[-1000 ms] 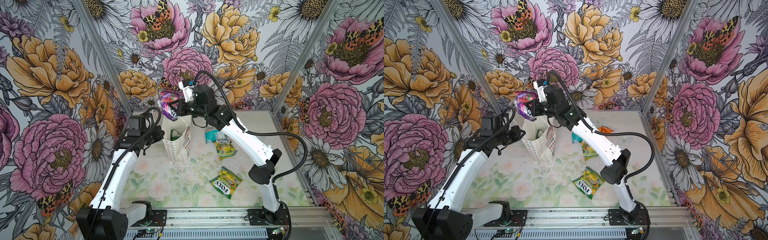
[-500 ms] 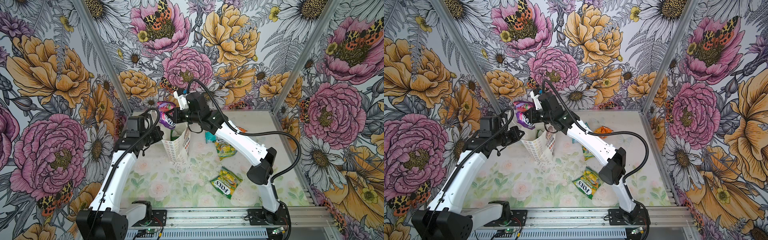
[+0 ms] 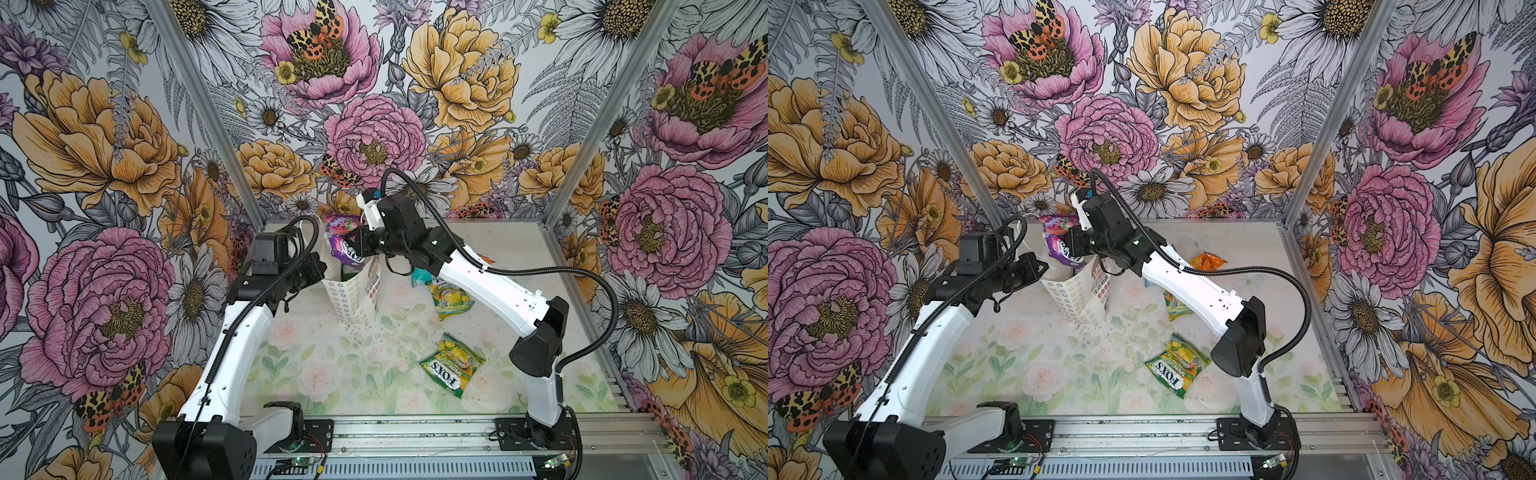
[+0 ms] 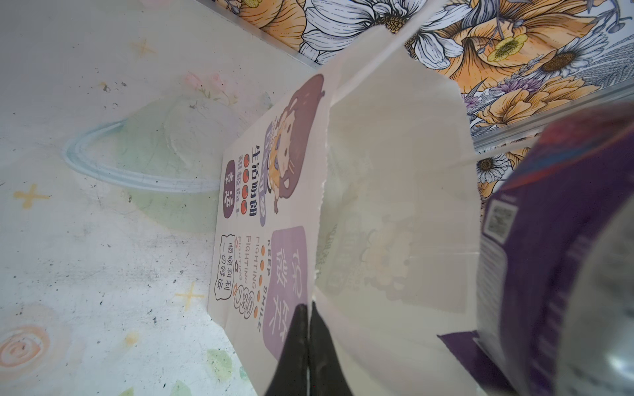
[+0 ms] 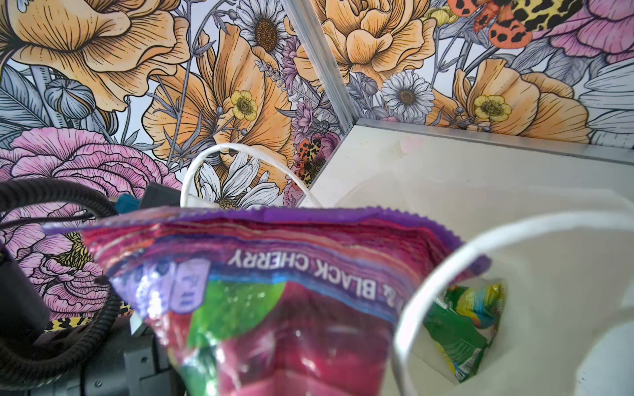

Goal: Place the snacks into the paper bag
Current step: 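Lower the purple bag into the paper bag and open the right gripper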

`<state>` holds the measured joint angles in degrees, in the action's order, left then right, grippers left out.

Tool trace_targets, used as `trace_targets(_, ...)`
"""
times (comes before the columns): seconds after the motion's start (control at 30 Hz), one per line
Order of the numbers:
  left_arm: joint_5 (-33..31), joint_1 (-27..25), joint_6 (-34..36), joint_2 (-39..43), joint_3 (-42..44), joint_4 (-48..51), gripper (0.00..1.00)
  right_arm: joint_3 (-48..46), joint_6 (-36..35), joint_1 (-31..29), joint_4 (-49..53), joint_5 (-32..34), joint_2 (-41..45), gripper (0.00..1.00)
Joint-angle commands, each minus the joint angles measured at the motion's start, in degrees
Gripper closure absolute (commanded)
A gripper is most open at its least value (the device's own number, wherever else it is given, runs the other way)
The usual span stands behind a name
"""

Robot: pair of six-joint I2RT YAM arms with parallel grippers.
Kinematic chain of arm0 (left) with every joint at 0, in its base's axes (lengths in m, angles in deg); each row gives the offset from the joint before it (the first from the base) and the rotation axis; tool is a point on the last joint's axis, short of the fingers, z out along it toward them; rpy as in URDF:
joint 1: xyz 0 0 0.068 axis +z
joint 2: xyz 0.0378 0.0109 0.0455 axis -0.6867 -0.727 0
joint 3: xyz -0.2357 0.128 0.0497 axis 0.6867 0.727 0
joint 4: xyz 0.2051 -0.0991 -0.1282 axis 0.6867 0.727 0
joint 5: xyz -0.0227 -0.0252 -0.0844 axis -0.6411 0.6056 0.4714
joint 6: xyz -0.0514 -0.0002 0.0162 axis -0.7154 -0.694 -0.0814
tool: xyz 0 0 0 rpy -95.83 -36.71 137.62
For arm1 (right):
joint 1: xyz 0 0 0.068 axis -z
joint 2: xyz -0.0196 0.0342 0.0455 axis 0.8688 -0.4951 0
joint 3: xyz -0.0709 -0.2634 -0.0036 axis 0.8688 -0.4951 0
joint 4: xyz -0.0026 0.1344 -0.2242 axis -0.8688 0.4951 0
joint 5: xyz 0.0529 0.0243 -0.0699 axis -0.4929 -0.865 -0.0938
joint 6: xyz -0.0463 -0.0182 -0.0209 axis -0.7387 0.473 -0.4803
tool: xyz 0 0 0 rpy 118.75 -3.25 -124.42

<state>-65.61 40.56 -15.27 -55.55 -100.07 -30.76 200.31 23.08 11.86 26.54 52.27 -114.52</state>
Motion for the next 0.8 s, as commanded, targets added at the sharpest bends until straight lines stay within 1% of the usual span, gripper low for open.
trace_targets(0.0, 0.25, 0.44, -0.68, 1.06, 0.41, 0.14, 1.00, -0.20, -1.52, -0.27, 0.13, 1.65, 3.18, 1.00)
trace_targets(0.43, 0.84, 0.52, -1.17, 1.24, 0.56, -0.05, 1.00, 0.90, -3.06, -0.31, 6.42, 3.61, 1.21, 1.00)
trace_targets(0.6, 1.20, 0.25, -1.06, 1.28, 0.39, -0.04, 1.00, 3.38, -3.46, -0.31, 7.80, 3.86, -0.16, 1.00)
trace_targets(0.77, 1.01, 0.04, -1.16, 1.46, 0.46, -0.01, 1.00, 8.28, -4.34, -0.31, 8.04, 3.96, -2.01, 1.00)
